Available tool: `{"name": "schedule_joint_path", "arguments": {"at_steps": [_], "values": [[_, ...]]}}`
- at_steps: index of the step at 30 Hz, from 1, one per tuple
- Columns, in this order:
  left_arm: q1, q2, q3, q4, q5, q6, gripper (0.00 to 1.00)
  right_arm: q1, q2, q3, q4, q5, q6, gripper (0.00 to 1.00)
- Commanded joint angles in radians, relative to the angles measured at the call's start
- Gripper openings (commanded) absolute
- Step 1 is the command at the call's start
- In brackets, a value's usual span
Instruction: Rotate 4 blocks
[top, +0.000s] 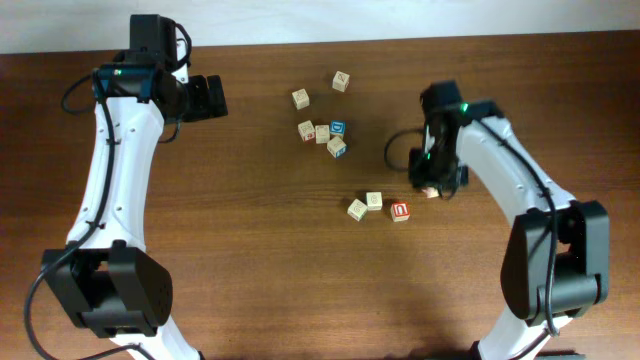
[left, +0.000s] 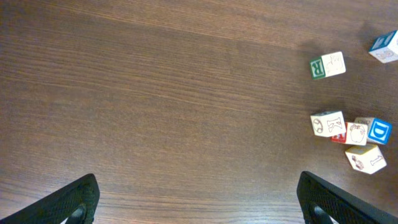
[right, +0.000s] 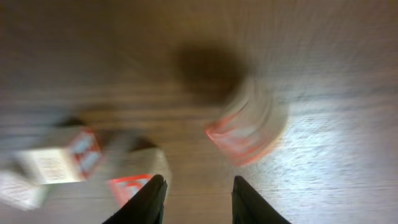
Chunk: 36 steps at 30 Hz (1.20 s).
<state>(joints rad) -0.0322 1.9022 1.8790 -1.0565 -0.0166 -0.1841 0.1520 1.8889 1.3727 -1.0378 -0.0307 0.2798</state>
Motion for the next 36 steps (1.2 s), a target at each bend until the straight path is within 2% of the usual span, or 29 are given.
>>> {"name": "schedule_joint_path", "arguments": {"at_steps": [1,6,9,11,13,15,18,23,34,36], "values": [[0.002,0.007,0.018,-0.003,-0.006,-0.009,1.00,0.005,-0.015,-0.126,0.111,-0.030,0.010,0.35],[0.002,0.007,0.018,-0.003,-0.005,-0.010,1.00,0.003,-0.016,-0.127,0.143,-0.036,0.009,0.36],[0.002,0.007,0.018,-0.004,0.015,-0.010,1.00,-0.048,-0.016,-0.003,0.085,0.007,-0.023,0.42],[0.000,0.008,0.018,-0.007,0.066,-0.010,0.98,-0.112,-0.016,0.043,0.065,0.020,-0.047,0.43],[-0.019,0.014,0.018,-0.008,0.080,-0.010,0.93,-0.206,-0.014,0.046,0.048,0.016,-0.068,0.43],[-0.054,0.028,0.018,-0.009,0.080,-0.010,0.86,-0.260,-0.011,0.045,0.048,0.003,-0.109,0.36],[-0.114,0.079,0.018,-0.008,0.080,-0.019,0.80,-0.273,0.028,0.045,0.081,-0.002,-0.135,0.33],[-0.163,0.147,0.018,-0.006,0.080,-0.040,0.80,-0.270,0.093,0.044,0.118,-0.015,-0.145,0.32],[-0.170,0.147,0.018,0.008,0.072,-0.039,0.82,-0.253,0.098,-0.010,0.102,-0.042,-0.145,0.25],[-0.170,0.147,0.018,0.008,0.072,-0.039,0.86,-0.237,0.098,-0.027,0.092,-0.044,-0.145,0.25]]}}
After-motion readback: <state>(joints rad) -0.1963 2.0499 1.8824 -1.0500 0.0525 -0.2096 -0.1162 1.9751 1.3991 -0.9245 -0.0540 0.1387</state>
